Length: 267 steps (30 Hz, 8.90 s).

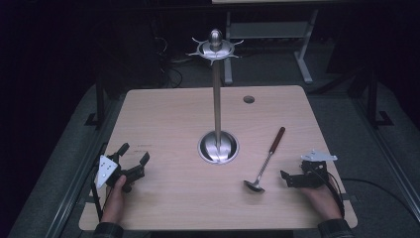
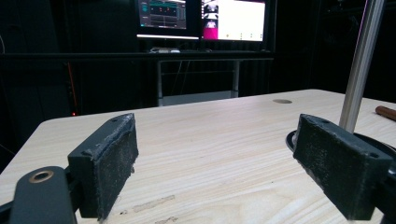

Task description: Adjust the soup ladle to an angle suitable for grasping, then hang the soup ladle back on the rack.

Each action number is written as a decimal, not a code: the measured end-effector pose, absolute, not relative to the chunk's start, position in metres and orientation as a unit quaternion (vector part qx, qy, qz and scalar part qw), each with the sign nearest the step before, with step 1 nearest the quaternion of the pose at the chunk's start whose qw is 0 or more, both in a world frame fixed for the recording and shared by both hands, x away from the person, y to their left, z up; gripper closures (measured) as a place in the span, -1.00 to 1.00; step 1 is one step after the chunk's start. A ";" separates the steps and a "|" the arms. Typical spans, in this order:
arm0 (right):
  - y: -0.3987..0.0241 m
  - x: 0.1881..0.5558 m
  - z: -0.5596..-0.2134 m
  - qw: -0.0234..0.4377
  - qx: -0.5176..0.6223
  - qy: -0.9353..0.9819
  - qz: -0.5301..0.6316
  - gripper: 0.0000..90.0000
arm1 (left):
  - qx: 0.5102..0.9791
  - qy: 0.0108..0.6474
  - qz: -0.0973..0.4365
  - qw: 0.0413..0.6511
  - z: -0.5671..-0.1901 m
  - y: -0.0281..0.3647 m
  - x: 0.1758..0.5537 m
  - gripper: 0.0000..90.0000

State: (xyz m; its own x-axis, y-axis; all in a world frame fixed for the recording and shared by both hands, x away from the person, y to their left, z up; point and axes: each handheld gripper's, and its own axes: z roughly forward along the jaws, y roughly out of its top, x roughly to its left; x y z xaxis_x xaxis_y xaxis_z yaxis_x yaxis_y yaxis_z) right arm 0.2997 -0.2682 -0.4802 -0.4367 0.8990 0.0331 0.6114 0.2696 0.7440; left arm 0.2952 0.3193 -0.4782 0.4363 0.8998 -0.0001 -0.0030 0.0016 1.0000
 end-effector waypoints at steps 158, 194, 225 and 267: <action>-0.143 0.336 -0.446 0.010 0.356 0.893 0.277 1.00 | 0.598 0.376 0.373 0.602 -0.478 0.320 0.296 -0.71; -0.192 0.352 -0.447 0.048 0.413 0.881 0.227 0.99 | 0.600 0.375 0.373 0.600 -0.478 0.320 0.296 -0.71; -0.212 0.371 -0.427 0.063 0.447 0.854 0.260 0.83 | 0.600 0.373 0.376 0.599 -0.478 0.320 0.295 -0.71; -0.145 0.470 -0.442 0.047 0.414 0.898 0.140 0.54 | 0.602 0.371 0.373 0.601 -0.478 0.320 0.296 -0.71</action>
State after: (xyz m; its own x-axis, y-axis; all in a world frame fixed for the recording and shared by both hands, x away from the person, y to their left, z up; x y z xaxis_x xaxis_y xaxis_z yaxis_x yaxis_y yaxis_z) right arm 0.4703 -0.1452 -0.4422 -0.6530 0.7567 0.0327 0.7305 0.6178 0.2909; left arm 0.2956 0.3198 -0.4779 0.4464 0.8948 0.0028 -0.0022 -0.0020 1.0000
